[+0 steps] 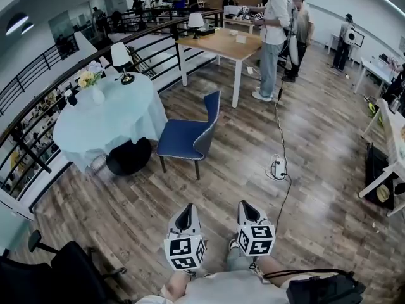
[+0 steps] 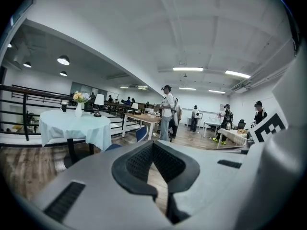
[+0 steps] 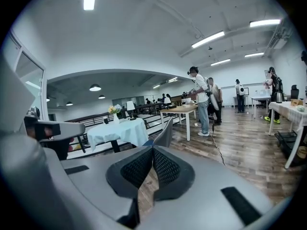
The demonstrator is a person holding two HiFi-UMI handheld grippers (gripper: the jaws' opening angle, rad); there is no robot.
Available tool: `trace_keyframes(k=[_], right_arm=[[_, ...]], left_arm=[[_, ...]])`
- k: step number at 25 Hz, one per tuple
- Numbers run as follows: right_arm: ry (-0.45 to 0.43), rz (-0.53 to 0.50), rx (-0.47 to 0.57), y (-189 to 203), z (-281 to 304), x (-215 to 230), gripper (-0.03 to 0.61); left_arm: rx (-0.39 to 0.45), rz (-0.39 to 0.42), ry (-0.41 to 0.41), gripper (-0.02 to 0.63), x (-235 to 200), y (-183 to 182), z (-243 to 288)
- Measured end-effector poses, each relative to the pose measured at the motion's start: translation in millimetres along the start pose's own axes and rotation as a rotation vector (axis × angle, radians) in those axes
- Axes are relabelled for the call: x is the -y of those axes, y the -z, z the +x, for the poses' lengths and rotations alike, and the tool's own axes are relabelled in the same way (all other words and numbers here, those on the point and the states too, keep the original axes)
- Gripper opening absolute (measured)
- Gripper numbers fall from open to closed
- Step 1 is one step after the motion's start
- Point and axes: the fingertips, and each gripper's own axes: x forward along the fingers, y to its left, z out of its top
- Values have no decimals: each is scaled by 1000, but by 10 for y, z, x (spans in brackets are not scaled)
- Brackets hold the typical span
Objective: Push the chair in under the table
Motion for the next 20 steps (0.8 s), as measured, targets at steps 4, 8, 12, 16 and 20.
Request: trace_keyframes(k=[4, 8, 12, 16, 20], right_arm=[[-29, -17, -5, -159, 261, 113, 17], [-58, -27, -17, -272, 465, 218, 17], [-79, -37, -29, -376, 661, 404, 17], [-91, -37, -31, -470, 851, 582, 17], [-104, -37, -37, -534, 1007, 779, 17]], left_arm=[[8, -8, -29, 3, -13, -86, 255], [-3, -20, -59, 3, -14, -124, 494], [-1, -24, -82, 3, 62, -193, 739], [-8, -23, -95, 3, 129, -204, 976], [-13, -27, -105, 3, 233, -209, 1205]])
